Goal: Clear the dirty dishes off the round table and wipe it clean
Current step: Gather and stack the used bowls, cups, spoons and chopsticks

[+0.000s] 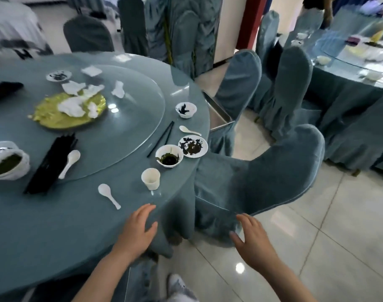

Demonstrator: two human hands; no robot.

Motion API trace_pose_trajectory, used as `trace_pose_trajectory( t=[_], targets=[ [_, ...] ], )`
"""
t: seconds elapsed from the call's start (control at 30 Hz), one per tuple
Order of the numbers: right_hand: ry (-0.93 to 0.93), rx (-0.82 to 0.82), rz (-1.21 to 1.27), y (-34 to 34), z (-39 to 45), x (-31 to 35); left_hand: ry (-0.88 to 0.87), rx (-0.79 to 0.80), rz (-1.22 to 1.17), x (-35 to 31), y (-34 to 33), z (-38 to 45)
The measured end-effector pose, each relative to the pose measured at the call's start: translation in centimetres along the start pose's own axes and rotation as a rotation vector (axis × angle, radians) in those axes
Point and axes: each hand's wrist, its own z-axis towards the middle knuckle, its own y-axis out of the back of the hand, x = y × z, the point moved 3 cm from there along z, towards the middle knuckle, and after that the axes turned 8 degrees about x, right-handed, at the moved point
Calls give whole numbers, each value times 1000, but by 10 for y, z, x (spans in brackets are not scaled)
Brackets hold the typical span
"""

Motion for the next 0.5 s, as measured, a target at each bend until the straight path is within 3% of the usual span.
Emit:
trace_pose_trajectory(
  t=[0.5],
  targets=[
    [158, 119, 19, 64, 215, 59, 183, -97, -13, -7, 63, 140]
  ],
)
